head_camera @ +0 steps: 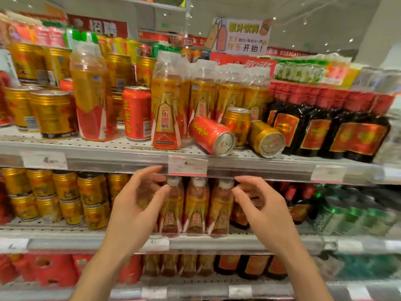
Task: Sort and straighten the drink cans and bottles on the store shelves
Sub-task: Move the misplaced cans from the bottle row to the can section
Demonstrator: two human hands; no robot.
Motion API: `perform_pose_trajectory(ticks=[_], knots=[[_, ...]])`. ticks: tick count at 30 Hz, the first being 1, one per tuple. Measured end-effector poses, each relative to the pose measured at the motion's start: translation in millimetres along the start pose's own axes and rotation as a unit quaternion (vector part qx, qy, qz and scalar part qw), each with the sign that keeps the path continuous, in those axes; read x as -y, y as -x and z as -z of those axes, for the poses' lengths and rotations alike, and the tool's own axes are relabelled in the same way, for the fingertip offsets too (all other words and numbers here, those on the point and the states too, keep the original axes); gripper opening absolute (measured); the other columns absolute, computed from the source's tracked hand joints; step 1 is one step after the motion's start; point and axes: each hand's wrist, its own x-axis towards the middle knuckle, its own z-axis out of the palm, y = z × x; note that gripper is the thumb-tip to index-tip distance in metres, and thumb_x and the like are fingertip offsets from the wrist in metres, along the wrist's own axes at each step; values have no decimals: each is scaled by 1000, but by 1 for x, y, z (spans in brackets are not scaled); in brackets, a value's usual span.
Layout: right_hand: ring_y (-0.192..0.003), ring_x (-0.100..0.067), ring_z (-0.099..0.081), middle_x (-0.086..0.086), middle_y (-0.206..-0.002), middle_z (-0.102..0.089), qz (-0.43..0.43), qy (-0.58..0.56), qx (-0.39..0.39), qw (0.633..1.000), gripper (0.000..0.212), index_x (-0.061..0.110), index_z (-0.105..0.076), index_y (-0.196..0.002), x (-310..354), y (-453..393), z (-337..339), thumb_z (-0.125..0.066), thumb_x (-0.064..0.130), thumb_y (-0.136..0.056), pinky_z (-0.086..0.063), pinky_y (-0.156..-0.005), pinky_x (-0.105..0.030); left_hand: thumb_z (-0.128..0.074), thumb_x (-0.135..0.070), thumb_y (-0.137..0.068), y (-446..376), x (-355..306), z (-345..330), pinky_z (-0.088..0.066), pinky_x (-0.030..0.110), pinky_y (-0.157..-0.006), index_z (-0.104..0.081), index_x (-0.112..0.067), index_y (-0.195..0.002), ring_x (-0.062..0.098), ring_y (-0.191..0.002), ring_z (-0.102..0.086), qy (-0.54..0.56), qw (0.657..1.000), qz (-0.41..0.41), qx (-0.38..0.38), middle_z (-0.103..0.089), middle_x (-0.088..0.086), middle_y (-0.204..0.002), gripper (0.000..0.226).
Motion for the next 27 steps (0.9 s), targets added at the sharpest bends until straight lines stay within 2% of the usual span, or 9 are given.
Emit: perform_pose_trajectory(ticks=[4, 8, 11, 13, 15, 18, 21, 23, 27], knots=[[-97, 4, -64, 21, -96, -69, 44, 31, 10, 998, 22, 35, -65, -118, 7, -15, 18, -65, 30, -96, -48, -80, -7, -67, -21, -92, -13, -18, -8, -51, 14, -80, -61, -37, -120, 5, -100, -65, -23, 999, -29, -18, -69, -15, -104, 33], [-96, 6, -63, 23, -98, -67, 99, 91, -12, 991, 25, 34, -64, -120, 24, -34, 29, -65, 32, -96, -50, -81, -9, -67, -29, -93, -40, -29, -2, -57, 34, -85, -58, -37, -126, 3, -104, -63, -85, 993, -76, -15, -63, -17, -115, 35], [-94, 1, -63, 21, -100, -65, 147, 144, -37, 978, 27, 30, -63, -122, 45, -55, 35, -64, 35, -95, -55, -81, -19, -66, -30, -93, -70, -39, 6, -46, 19, -93, -54, -28, -134, -5, -113, -53, -160, 976, -142, -34, -56, -10, -124, 42], [-95, -2, -62, 16, -105, -64, 183, 188, -47, 964, 32, 26, -63, -124, 63, -71, 34, -64, 38, -95, -56, -83, -24, -68, -28, -93, -92, -47, 10, -45, 10, -85, -50, -26, -137, -9, -112, -49, -179, 967, -173, -55, -50, -4, -128, 48], [-103, -6, -60, 10, -114, -62, 207, 243, -37, 947, 40, 24, -59, -128, 79, -86, 30, -62, 45, -94, -55, -89, -29, -69, -28, -92, -113, -54, 13, -50, 9, -78, -45, -26, -142, -9, -111, -48, -187, 961, -192, -60, -45, -1, -134, 56], [-122, -10, -49, 7, -131, -52, 206, 339, 21, 918, 65, 24, -48, -142, 90, -101, 17, -57, 62, -90, -44, -97, -23, -68, -35, -92, -138, -64, 16, -57, 22, -79, -32, -28, -151, 0, -105, -53, -221, 951, -210, -52, -39, 0, -145, 70], [-131, -12, -42, 6, -138, -46, 199, 388, 54, 898, 80, 25, -41, -146, 84, -106, 1, -59, 71, -83, -48, -101, -29, -66, -43, -92, -155, -72, 12, -48, 38, -105, -22, -27, -157, 14, -133, -45, -260, 941, -213, -48, -36, 3, -154, 79], [-132, -12, -39, 7, -140, -43, 197, 396, 42, 896, 81, 26, -38, -145, 77, -106, -7, -66, 68, -81, -52, -98, -31, -64, -44, -93, -163, -73, 7, -38, 39, -110, -15, -30, -159, 19, -141, -42, -264, 944, -194, -29, -36, 2, -158, 84], [-129, -11, -38, 8, -138, -43, 221, 369, 18, 903, 77, 27, -38, -143, 68, -107, -12, -73, 58, -81, -51, -98, -30, -62, -43, -95, -168, -67, 0, -31, 34, -108, -7, -35, -160, 20, -144, -39, -218, 960, -178, 5, -36, 3, -160, 85]])
